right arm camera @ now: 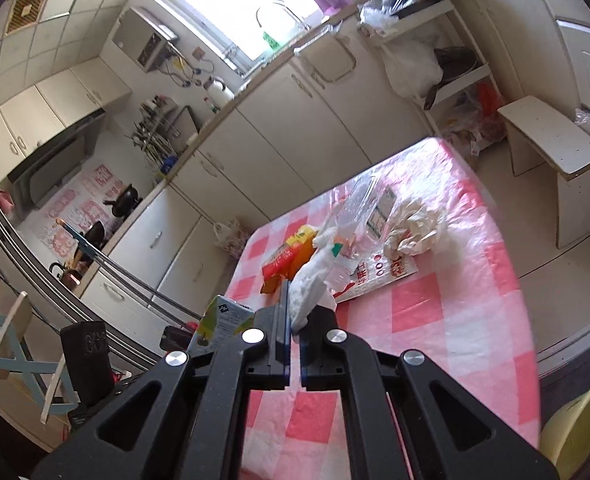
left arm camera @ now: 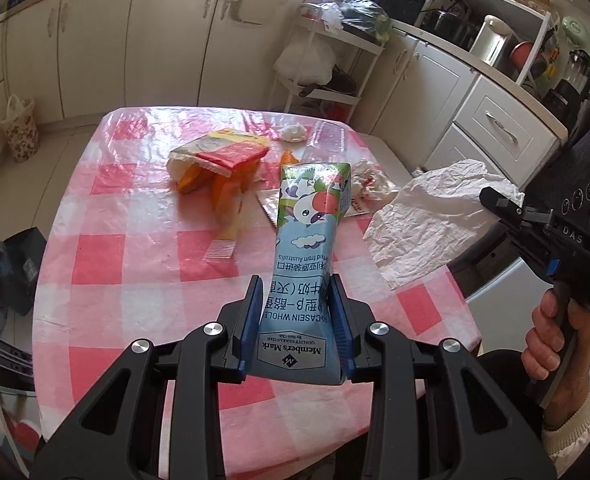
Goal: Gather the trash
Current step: 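Carry the milk carton with the left tool while the right tool carries a tissue to the bin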
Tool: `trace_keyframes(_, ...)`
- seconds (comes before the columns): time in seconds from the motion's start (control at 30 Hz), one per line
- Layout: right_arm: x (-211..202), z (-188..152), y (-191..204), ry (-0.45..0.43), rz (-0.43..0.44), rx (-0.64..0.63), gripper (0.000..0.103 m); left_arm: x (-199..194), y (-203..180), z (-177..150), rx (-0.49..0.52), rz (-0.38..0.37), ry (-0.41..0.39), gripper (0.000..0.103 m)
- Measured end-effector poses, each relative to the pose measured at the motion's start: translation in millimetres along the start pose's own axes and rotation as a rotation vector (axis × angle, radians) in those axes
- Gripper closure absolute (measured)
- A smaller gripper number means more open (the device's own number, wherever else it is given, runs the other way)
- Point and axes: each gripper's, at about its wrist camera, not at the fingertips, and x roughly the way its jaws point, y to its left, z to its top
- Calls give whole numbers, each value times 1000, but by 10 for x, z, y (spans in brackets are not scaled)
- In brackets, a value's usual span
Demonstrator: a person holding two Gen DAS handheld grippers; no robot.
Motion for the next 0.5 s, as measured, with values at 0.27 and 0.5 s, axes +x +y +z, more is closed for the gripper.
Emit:
trace_keyframes(0.27, -962, -96, -312, -113, -152, -10, 99, -28, -846, 103, 122, -113, 8, 71)
trace_keyframes(0.5, -1541, -367, -687, -130, -374, -27, 99, 129, -1852, 117, 218, -247, 64, 71)
